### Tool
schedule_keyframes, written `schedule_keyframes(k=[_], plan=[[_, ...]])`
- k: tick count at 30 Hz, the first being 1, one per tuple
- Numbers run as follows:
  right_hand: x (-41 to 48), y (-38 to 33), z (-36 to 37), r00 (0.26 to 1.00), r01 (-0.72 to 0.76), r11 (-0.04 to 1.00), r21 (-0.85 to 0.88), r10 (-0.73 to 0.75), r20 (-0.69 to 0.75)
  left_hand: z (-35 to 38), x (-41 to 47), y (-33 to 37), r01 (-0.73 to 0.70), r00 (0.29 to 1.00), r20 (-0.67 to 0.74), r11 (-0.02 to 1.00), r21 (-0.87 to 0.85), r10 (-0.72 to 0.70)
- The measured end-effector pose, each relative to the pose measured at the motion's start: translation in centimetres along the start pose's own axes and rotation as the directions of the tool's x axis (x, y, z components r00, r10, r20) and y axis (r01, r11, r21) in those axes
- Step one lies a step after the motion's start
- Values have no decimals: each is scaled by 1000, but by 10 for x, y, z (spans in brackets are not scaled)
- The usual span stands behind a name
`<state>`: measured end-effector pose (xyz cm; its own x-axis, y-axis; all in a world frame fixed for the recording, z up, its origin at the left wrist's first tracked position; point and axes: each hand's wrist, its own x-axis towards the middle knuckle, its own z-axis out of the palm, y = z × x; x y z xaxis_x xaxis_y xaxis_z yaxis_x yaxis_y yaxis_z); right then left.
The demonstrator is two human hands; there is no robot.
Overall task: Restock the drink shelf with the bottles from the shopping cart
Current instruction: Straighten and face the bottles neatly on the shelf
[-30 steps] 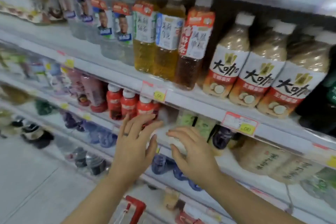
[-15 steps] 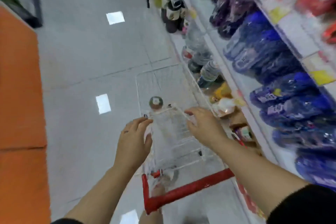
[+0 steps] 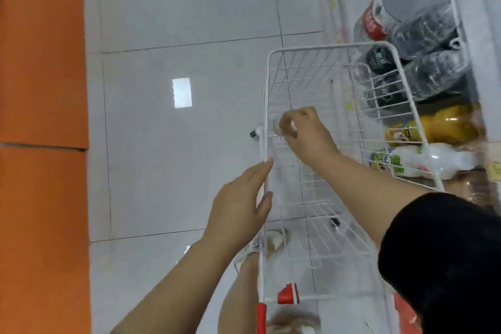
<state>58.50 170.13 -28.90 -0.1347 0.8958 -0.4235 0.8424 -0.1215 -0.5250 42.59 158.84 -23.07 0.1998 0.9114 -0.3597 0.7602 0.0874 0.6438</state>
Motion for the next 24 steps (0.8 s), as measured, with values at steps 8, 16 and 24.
schedule_keyframes(k=[8, 16, 24], plan=[[-47, 1, -62, 972, -70, 981, 181, 108, -211, -16, 5, 14, 59, 986, 147, 983, 174, -85], [-192, -42, -233, 866, -4, 969, 246, 127, -484, -75, -1, 167, -295, 937, 183, 954, -48, 298], [-369, -101, -382, 566, 104, 957, 271, 167, -807, -126, -60, 347, -694, 686, 59, 676, -249, 725]])
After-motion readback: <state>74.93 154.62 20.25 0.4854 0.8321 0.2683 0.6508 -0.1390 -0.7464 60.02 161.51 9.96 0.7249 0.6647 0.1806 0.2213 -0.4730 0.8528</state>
